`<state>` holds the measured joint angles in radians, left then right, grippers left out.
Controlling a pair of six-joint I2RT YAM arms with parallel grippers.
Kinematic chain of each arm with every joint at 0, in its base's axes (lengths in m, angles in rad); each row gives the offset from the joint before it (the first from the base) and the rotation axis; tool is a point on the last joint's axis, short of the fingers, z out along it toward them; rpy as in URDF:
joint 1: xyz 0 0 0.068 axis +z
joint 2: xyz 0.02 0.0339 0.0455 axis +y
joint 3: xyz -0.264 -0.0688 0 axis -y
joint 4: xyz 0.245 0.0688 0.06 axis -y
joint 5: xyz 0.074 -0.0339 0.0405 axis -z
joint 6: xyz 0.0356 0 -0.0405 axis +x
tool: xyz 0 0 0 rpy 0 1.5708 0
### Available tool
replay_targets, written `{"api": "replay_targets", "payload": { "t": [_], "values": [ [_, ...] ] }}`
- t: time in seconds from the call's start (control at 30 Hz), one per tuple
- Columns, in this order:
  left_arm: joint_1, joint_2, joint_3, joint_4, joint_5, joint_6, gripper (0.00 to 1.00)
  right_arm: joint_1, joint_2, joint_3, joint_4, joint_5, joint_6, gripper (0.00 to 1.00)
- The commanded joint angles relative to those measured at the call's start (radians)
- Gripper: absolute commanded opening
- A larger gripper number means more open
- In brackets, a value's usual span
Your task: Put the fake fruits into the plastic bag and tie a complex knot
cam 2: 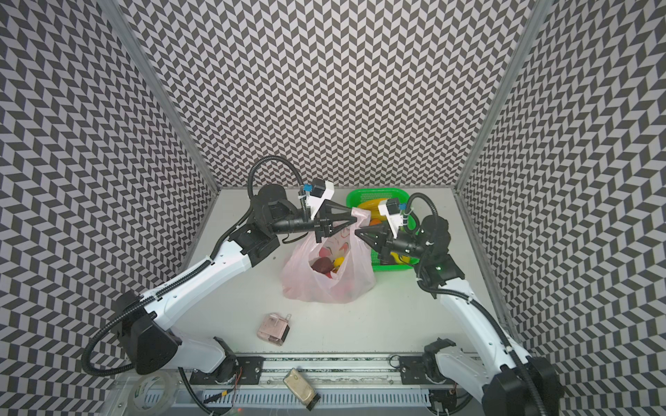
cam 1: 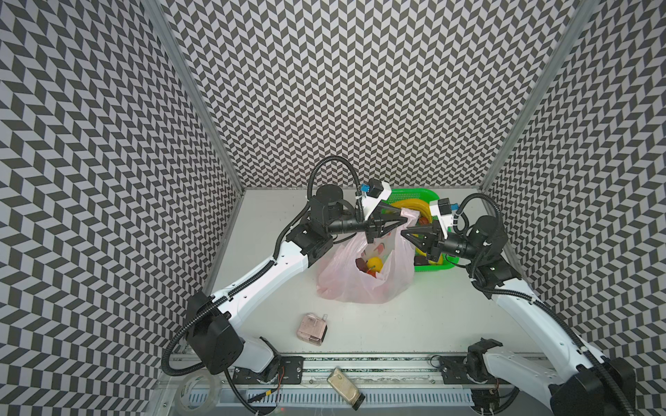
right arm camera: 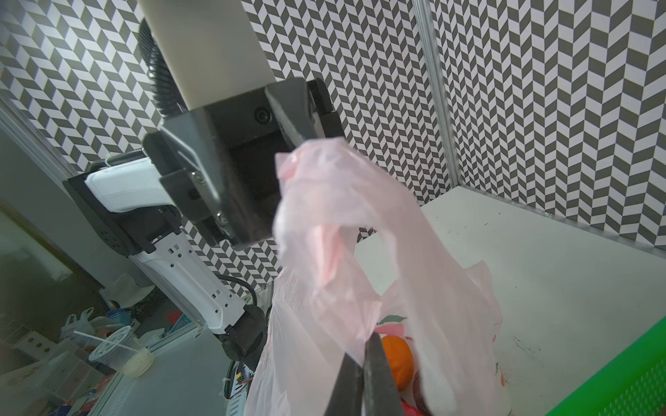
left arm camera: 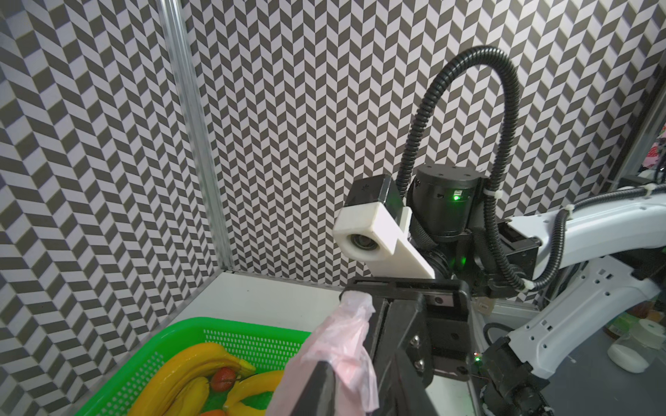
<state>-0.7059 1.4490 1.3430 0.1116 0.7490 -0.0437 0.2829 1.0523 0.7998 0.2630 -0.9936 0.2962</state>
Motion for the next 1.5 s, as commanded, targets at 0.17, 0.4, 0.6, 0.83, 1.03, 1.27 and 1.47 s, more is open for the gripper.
{"api": "replay_targets", "payload": {
  "t": [0.17, 0.4, 0.6, 0.83, 1.03, 1.27, 1.47],
  "values": [
    [0.003, 0.029, 0.015, 0.011, 0.009, -0.009, 0.30, 0.018, -0.010, 0.026, 0.061, -0.026, -0.010, 0.00],
    [0.007, 0.029, 0.018, 0.019, 0.026, -0.013, 0.14, 0.021, -0.010, 0.029, 0.049, -0.022, -0.018, 0.00],
    [0.036, -0.007, 0.013, 0.075, 0.066, -0.065, 0.00, 0.013, -0.039, 0.076, -0.092, 0.022, -0.106, 0.23],
    [0.061, -0.027, 0.021, 0.080, 0.093, -0.071, 0.00, -0.047, -0.107, 0.109, -0.077, 0.078, -0.199, 0.60],
    [0.071, -0.038, 0.023, 0.092, 0.117, -0.080, 0.00, -0.050, -0.057, 0.138, 0.035, 0.052, -0.317, 0.96],
    [0.083, -0.045, 0.013, 0.100, 0.135, -0.086, 0.00, 0.016, 0.114, 0.201, 0.184, -0.071, -0.332, 0.99],
    [0.088, -0.053, 0.005, 0.106, 0.151, -0.092, 0.00, 0.059, 0.208, 0.250, 0.253, -0.151, -0.315, 0.95]
  ]
}}
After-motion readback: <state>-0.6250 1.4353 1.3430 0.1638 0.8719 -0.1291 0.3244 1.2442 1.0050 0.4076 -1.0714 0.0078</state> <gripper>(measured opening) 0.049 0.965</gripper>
